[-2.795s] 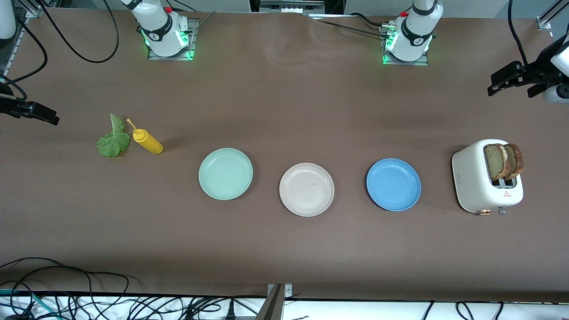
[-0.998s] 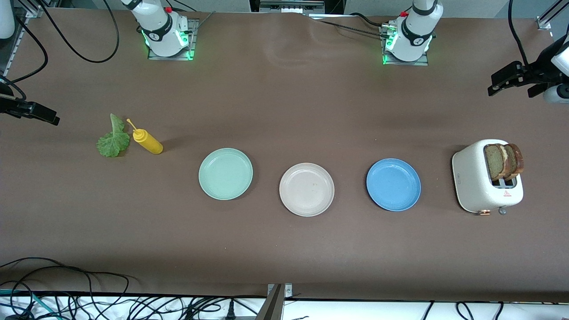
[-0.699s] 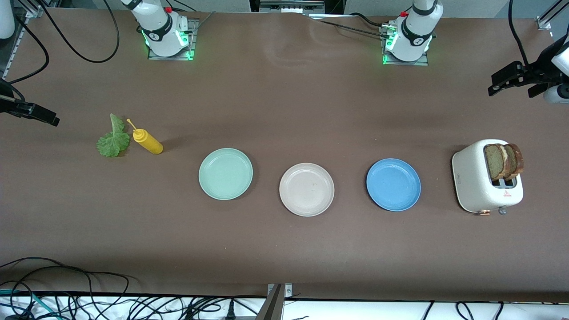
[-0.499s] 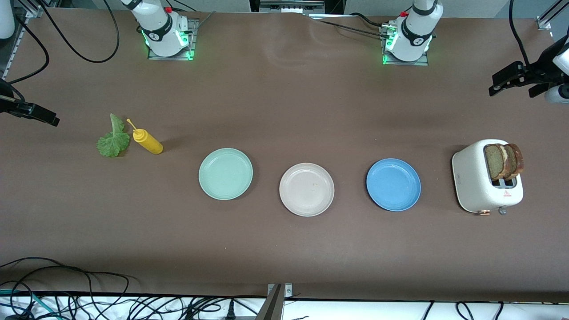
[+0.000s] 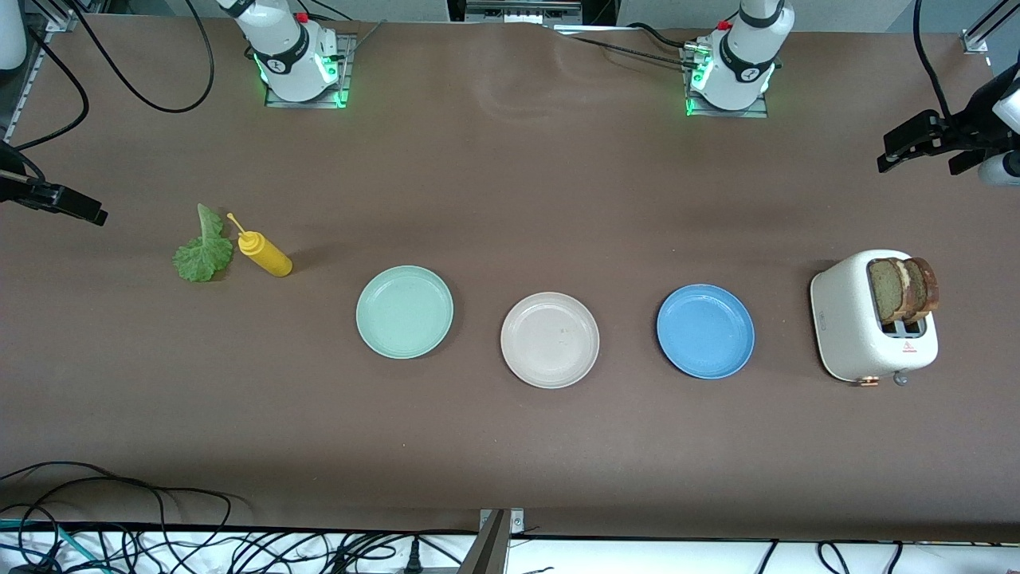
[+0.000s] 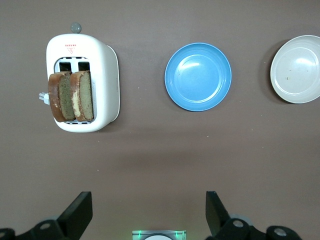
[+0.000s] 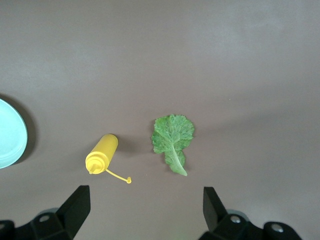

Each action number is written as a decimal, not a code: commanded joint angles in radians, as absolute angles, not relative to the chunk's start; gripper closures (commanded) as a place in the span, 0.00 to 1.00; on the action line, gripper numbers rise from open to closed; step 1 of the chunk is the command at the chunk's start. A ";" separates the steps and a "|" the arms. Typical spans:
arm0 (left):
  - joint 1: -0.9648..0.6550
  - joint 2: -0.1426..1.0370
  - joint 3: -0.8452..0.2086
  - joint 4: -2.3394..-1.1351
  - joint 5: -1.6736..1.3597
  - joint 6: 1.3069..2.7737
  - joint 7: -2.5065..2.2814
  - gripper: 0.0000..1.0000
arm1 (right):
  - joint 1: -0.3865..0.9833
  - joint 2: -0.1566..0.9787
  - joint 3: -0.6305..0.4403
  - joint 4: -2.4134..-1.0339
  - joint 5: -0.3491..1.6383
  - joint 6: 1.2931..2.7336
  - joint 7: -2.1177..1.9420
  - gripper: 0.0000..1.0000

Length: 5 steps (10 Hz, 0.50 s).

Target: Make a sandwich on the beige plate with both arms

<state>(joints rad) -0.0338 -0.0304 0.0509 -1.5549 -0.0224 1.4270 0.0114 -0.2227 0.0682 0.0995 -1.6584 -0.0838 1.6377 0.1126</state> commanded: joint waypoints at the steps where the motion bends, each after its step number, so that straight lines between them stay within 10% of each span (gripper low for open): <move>1: -0.023 -0.043 0.046 -1.568 -0.020 1.425 0.035 0.00 | -0.230 0.063 0.103 -1.654 -0.067 1.623 0.104 0.00; 5: -0.017 -0.043 0.046 -1.568 -0.020 1.425 0.037 0.00 | -0.230 0.063 0.103 -1.654 -0.067 1.621 0.106 0.00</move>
<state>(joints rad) -0.0274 -0.0304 0.0509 -1.5549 -0.0224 1.4270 0.0115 -0.2227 0.0682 0.0995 -1.6584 -0.0838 1.6360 0.1124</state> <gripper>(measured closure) 0.000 0.000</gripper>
